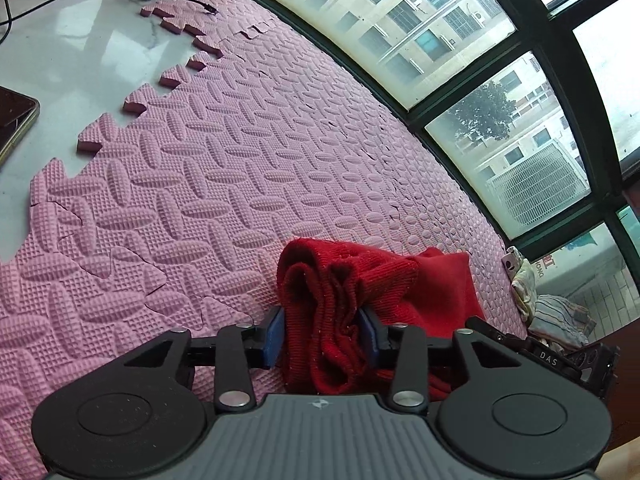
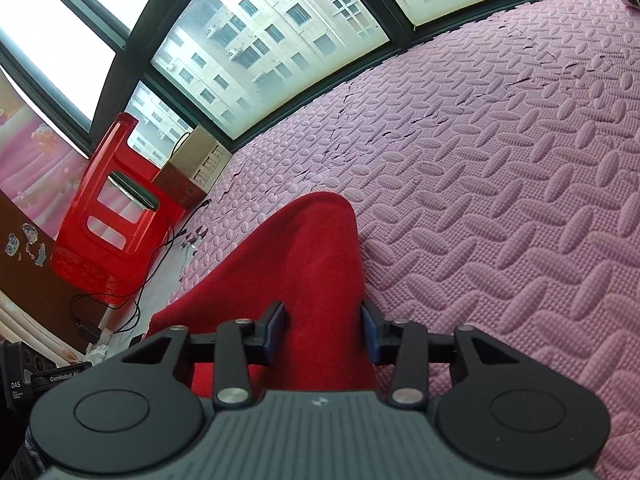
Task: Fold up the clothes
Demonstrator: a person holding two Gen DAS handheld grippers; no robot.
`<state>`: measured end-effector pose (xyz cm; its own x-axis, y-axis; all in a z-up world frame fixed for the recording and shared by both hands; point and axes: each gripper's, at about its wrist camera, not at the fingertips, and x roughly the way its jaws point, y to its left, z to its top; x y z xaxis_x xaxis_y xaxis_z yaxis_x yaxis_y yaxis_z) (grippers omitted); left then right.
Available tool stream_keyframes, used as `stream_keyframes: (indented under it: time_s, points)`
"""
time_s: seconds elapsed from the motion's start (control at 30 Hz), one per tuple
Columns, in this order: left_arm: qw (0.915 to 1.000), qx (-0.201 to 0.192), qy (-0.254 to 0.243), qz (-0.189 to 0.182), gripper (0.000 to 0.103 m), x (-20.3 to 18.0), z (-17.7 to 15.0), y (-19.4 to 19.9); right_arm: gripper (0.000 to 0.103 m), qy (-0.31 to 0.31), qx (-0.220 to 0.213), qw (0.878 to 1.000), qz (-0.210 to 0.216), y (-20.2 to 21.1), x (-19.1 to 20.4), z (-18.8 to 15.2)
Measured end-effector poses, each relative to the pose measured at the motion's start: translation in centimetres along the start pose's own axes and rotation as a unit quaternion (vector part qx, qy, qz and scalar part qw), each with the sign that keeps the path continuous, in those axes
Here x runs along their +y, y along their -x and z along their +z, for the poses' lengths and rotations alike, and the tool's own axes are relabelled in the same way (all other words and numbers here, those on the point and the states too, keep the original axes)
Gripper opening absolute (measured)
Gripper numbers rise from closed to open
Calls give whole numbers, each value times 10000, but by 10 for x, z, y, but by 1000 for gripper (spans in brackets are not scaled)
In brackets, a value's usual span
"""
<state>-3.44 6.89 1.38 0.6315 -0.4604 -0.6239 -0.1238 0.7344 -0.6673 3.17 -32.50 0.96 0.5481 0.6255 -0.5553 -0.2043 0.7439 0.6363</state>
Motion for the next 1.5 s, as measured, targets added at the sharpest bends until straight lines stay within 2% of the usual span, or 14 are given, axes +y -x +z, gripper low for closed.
stream_keyframes:
  time_s: [0.03, 0.1, 0.3, 0.47, 0.67, 0.87, 0.93, 0.97, 1.07, 1.13, 1.2, 1.37, 1.5]
  points:
    - [9999, 15, 68, -102, 23, 1, 2, 0, 36, -38, -40, 10000, 24, 2, 0, -1]
    - [9998, 11, 10, -175, 19, -4, 5, -1, 26, -107, -148, 9998, 62, 7, 0, -2]
    - [9986, 184, -297, -403, 16, -45, 16, -30, 22, -85, -805, 9965, -229, 49, -2, 6]
    - [9945, 357, -777, -607, 16, -101, 21, -71, 21, -93, -1311, 9894, -617, 88, -18, 21]
    - [9881, 572, -1239, -712, 16, -163, 24, -126, 21, -398, -1802, 9759, -1164, 130, -60, 40]
    - [9828, 862, -1532, -560, 16, -202, 13, -176, 22, -590, -1892, 9656, -1686, 140, -102, 51]
    - [9812, 938, -1645, -360, 17, -207, 9, -186, 31, -550, -1793, 9640, -1887, 139, -112, 51]
    - [9807, 909, -1695, -351, 23, -208, 8, -185, 35, -537, -1805, 9617, -1992, 139, -113, 50]
    - [9785, 685, -1927, -276, 32, -218, 9, -171, 35, -324, -1970, 9550, -2193, 149, -109, 43]
    - [9751, 464, -2154, -266, 32, -231, 11, -160, 36, -7, -2030, 9516, -2308, 154, -92, 39]
    - [9709, 349, -2338, -376, 29, -244, 11, -152, 44, 394, -2007, 9492, -2390, 153, -71, 33]
    - [9589, 570, -2668, -781, 29, -278, -6, -162, 45, 1239, -1844, 9381, -2659, 125, -30, 20]
    - [9531, 825, -2797, -813, 24, -290, -19, -183, 45, 1439, -1787, 9303, -2862, 105, -17, 13]
